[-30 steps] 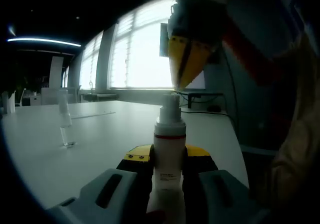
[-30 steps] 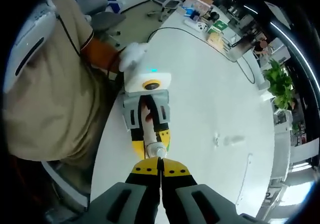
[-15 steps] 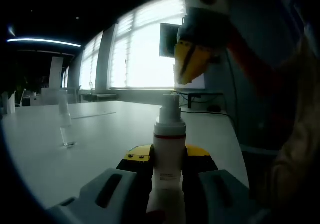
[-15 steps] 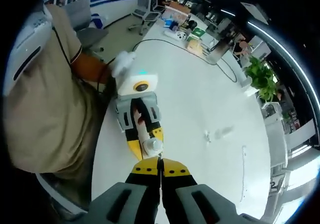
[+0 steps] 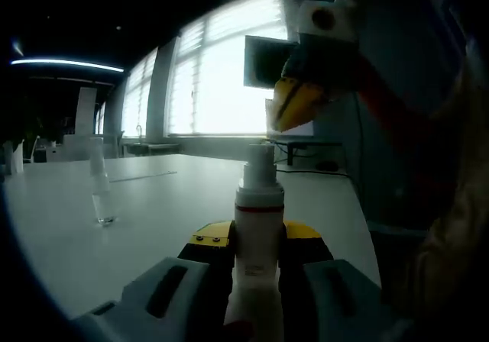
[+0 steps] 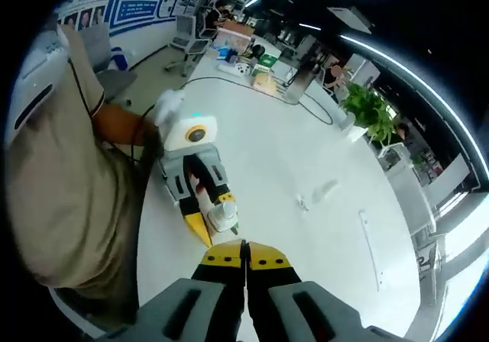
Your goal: Clamp pump bottle remove cover press pump head put on cover
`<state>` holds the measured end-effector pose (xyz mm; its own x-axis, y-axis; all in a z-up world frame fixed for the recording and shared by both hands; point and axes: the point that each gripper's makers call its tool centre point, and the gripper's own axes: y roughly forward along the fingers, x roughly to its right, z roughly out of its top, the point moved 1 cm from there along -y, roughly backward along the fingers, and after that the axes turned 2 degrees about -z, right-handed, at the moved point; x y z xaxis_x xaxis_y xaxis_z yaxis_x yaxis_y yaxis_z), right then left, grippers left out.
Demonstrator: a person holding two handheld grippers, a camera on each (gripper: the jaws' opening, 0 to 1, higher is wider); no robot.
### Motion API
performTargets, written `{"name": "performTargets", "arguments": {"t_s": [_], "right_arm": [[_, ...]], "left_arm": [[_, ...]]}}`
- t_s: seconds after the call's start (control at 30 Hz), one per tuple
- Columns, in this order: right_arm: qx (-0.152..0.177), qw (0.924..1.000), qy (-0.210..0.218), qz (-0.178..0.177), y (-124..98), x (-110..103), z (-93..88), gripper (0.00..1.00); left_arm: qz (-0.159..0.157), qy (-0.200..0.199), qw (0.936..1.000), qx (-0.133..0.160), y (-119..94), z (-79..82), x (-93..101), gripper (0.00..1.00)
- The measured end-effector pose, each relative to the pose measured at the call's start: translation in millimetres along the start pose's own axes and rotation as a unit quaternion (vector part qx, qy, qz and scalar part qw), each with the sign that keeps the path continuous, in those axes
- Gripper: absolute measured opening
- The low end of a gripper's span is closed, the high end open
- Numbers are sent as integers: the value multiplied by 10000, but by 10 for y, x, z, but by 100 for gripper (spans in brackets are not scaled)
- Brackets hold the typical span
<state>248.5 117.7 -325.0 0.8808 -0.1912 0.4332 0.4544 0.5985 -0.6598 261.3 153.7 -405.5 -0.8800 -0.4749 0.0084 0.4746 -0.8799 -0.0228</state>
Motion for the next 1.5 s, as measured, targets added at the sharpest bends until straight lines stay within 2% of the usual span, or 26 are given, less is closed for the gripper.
{"name": "performTargets", "arguments": {"t_s": [0.37,0.57,0.8,1.2,1.5], "right_arm": [[360,9980,310,-425,-42,73,-40,0],[634,9943,545,-656,-34,83,-81,0],[782,9900,753,-899,-31,73,-172,0],[1057,9767,1199,-1432,-24,115,-314,0],[1188,9702,1460,-1526,28,28,-425,0]], "left_arm": [[4,6,10000,1,-1,3,1,13],[5,11,10000,1,-2,1,-1,13],[8,15,10000,1,-1,2,1,13],[9,21,10000,2,-1,3,0,13],[8,19,10000,2,-2,3,-1,13]]}}
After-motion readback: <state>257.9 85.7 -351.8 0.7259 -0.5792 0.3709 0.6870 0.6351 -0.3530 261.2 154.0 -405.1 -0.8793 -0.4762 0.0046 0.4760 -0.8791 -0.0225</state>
